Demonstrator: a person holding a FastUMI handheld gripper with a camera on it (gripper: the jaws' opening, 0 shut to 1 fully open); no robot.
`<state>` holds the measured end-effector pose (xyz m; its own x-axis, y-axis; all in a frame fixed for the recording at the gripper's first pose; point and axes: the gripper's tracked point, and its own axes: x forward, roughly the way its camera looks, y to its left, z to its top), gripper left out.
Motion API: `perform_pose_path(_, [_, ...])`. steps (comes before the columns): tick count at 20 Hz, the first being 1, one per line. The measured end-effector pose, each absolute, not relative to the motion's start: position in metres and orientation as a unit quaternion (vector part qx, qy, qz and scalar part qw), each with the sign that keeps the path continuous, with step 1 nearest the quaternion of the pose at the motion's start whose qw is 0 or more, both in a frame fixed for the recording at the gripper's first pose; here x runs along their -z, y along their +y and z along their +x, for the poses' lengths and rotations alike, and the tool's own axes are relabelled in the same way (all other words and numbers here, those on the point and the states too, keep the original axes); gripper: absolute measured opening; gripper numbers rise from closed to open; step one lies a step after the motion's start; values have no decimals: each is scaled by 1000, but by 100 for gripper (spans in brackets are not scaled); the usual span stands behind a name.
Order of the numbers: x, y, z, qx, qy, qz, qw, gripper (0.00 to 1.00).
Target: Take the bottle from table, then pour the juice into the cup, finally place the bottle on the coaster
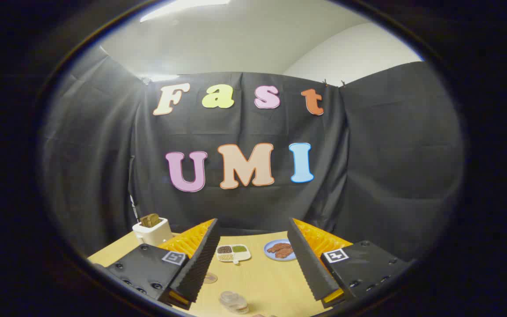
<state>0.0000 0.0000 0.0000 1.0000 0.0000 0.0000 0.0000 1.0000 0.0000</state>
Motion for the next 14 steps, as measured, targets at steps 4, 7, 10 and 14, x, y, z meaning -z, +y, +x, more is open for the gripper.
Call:
perform_pose_path(4, [4,5,3,-5,5,0,1000,97])
perform_pose_path(7, [8,8,5,-8,9,0,1000,97])
perform_pose_path(10, [10,9,7,-7,7,-2,1000,97])
perform_pose_path(14, [20,10,7,-7,11,0,1000,97])
